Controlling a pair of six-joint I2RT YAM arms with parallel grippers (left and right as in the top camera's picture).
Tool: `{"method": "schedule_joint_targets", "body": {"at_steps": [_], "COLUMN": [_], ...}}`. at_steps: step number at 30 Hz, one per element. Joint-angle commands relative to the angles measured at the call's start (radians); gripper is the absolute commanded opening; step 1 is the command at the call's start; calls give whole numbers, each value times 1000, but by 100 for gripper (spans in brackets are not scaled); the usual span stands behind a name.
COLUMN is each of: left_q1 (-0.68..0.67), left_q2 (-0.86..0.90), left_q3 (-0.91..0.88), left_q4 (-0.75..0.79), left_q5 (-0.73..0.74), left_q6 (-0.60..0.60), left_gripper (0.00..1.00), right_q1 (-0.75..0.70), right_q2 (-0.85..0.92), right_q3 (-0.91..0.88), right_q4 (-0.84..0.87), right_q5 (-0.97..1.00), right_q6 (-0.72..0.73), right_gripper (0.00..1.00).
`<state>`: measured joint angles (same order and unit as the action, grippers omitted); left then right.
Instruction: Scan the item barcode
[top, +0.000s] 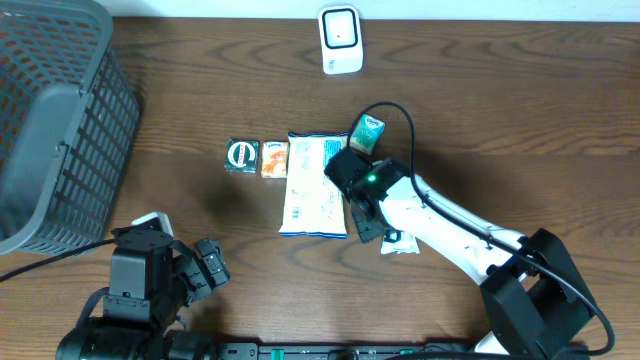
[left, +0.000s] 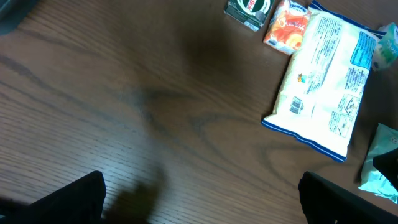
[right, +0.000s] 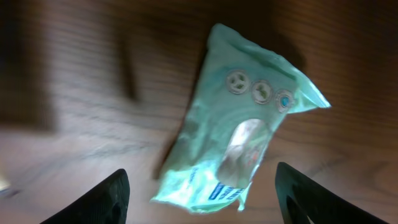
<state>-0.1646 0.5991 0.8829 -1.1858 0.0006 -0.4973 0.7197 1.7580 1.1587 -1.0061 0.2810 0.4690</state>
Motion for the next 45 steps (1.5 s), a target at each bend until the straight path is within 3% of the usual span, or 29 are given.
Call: {"method": "schedule_joint_targets", "body": {"at_steps": [1,13,20,29,31,37,42,45], "left_q1": [2,2,2,2,2,2,2,2], "left_q2": [-4,-4,-4,-4,-4,-4,-4,-4], "left_q3": [-2,-2,-2,-2,-2,-2,-2,-2], "left_q4": [-2,-2,-2,-2,-3,-3,-3,-3], "left_q5": [-9,-9,-9,-9,-9,-9,-9,-9], "left_q6": [2,2,2,2,2,2,2,2], "left_gripper": [98,98,98,97,98,98,98,97], "right_q1": [5,5,4,-33,-52,-154,-280,-324], "right_q2": [-5,-5,-5,-5,-6,-6,-6,-5], "right_q3": [-47,-151,-206,-219,-190,-32,56,45], "right_q4": [40,142,180,206,197,106,87,99], "right_q5": [87,87,87,5,-69,-348,-887,-1034], "right_q6": [57,38,38,39,32,-113,-354,-423], "right_gripper": [70,70,65,9,1,1,1,1]}}
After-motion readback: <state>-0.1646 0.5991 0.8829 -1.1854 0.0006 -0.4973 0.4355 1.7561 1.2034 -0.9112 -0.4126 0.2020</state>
